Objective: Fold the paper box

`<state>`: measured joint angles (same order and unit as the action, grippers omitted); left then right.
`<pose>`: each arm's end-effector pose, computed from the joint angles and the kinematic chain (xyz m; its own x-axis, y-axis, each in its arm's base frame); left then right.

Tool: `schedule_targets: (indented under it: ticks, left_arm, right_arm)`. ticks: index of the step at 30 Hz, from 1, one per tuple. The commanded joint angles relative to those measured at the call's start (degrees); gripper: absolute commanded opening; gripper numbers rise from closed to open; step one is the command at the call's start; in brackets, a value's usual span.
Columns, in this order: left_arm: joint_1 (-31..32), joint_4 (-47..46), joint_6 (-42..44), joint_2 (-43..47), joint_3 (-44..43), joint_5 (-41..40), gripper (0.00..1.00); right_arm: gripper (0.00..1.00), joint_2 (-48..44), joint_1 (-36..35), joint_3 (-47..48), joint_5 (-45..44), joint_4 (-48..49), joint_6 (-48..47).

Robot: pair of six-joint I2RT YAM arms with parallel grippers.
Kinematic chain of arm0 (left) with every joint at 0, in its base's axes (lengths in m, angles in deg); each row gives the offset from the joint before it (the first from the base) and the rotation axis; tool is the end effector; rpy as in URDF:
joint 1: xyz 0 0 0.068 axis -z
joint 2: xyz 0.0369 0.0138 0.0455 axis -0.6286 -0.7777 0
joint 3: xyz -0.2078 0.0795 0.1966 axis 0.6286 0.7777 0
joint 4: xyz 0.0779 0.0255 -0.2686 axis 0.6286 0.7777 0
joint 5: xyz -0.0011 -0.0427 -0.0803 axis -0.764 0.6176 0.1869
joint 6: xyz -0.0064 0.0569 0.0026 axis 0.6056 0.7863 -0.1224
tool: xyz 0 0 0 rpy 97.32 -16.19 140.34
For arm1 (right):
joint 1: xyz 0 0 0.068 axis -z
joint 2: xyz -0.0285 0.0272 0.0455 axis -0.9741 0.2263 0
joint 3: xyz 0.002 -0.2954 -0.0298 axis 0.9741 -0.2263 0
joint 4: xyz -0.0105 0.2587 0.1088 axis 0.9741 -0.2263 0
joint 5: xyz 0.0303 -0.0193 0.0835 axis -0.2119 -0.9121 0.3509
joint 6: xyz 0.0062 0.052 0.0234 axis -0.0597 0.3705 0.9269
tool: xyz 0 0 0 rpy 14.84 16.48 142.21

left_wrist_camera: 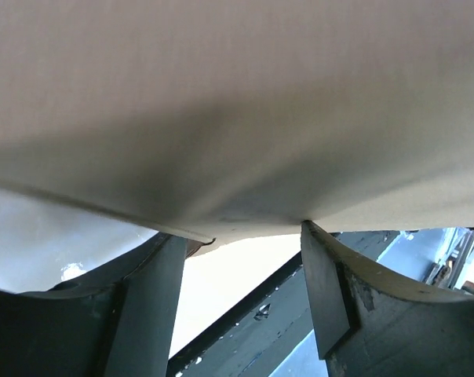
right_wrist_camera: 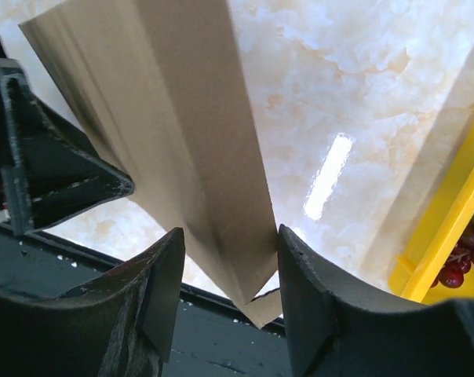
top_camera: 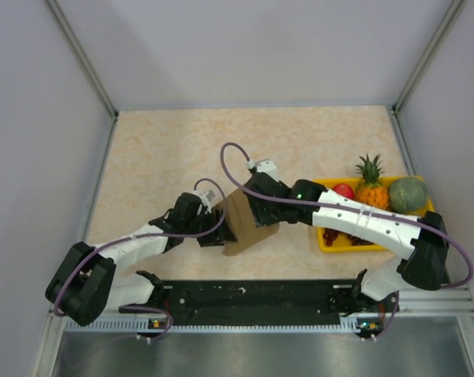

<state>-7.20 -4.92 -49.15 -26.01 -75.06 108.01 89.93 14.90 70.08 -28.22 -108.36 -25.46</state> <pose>0.1814 -0.1325 0.1599 -0.9482 -0.1484 -0.2809 0.0952 0.7108 -0.6969 0.1623 0.2758 0.3225 -0.7642 -0.2564 -0.5918 -0.3654 0.9282 0.0697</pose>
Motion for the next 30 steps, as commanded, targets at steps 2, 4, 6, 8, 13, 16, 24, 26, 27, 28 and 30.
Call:
schedule_targets:
  ticks: [2, 4, 6, 8, 13, 16, 24, 26, 27, 28, 30]
  left_arm:
    - [-0.54, -12.31, 3.24, -3.34, -3.83, -1.7, 0.66]
    - [-1.07, -11.86, 3.95, -2.2, -3.31, -2.75, 0.7]
    - [-1.95, -12.21, 4.83, -0.72, -2.69, -2.58, 0.7]
    - [-2.56, -11.52, 5.1, 0.0, -2.43, -3.28, 0.7]
    - [-5.9, -9.75, 5.45, 2.45, 0.38, -2.06, 0.7]
    - [-7.31, -8.62, 5.36, 4.21, 1.96, -1.96, 0.71]
    - [-7.4, -2.81, 8.87, 9.58, -0.75, -4.86, 0.7]
    - [-7.4, -0.44, 10.28, 9.93, -1.99, -5.65, 0.71]
    - [-7.4, -0.52, 10.63, 9.93, -2.25, -6.0, 0.71]
    - [-7.4, -0.35, 11.5, 9.84, -2.77, -6.18, 0.72]
    - [-7.4, -0.96, 12.82, 9.23, -3.22, -5.31, 0.74]
  right_arm:
    - [0.48, 1.86, -6.79, 4.03, 13.11, 14.75, 3.72]
    - [0.48, 2.3, -8.98, 4.82, 11.54, 14.93, 1.27]
    - [0.48, 2.39, -10.13, 5.17, 11.18, 15.72, -0.75]
    - [0.48, 2.39, -11.19, 5.35, 10.56, 16.25, -1.81]
    - [0.48, 1.34, -12.42, 5.09, 8.72, 16.34, -3.84]
    - [0.5, 1.68, -12.25, 4.12, 6.01, 16.25, -4.89]
    - [0.6, -6.02, -7.0, 4.39, 9.23, 17.3, -5.87]
    - [0.64, -8.67, -3.65, 2.81, 12.48, 17.74, -4.55]
    - [0.65, -11.12, -1.37, 0.54, 13.97, 18.53, -4.72]
    - [0.67, -12.28, 2.3, -0.61, 16.95, 19.58, -5.42]
    - [0.69, -13.69, 6.45, -2.55, 19.6, 19.68, -8.04]
